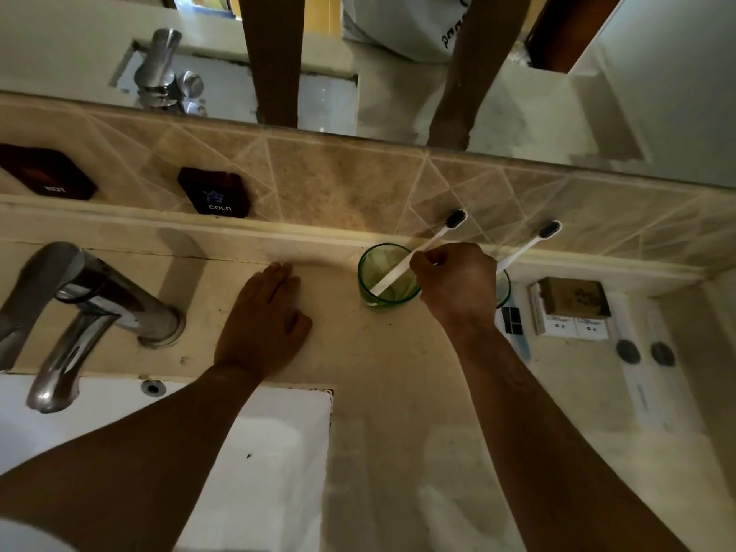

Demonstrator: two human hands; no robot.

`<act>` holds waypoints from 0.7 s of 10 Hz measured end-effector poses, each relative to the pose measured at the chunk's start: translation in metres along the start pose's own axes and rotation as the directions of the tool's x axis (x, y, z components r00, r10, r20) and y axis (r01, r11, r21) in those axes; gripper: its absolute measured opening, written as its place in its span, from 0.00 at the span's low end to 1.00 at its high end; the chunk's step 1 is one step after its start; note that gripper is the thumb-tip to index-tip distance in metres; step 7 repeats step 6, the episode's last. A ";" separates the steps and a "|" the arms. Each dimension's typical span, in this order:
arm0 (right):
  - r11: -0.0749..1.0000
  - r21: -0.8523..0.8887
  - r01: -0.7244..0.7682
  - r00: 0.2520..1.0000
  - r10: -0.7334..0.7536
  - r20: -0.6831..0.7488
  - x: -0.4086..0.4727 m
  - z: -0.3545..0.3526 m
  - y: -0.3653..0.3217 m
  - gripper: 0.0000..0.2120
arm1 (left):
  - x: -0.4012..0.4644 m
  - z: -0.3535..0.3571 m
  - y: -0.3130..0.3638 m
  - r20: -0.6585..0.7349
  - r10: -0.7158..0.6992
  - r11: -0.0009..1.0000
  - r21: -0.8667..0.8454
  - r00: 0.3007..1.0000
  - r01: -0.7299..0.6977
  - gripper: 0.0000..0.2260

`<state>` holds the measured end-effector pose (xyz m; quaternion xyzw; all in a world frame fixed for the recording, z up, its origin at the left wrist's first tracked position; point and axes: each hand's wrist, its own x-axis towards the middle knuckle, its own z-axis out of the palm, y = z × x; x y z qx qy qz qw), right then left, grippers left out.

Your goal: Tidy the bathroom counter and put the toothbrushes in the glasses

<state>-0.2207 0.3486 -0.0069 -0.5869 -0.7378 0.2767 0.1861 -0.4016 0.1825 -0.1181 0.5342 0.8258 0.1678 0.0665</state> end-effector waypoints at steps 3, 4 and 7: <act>1.000 0.009 0.014 1.000 -0.014 0.000 0.002 0.001 0.003 0.21 | 0.001 0.000 0.000 -0.019 -0.006 1.000 -0.008 1.000 0.006 0.29; 0.999 -0.019 0.041 0.999 -0.042 -0.019 -0.003 -0.002 0.001 0.16 | 0.001 0.001 0.000 -0.016 -0.003 1.000 -0.007 1.000 0.003 0.29; 0.977 0.141 0.159 0.980 -0.140 -0.140 -0.058 -0.008 0.027 0.08 | -0.001 0.005 -0.002 -0.030 -0.005 1.000 -0.018 1.000 0.005 0.29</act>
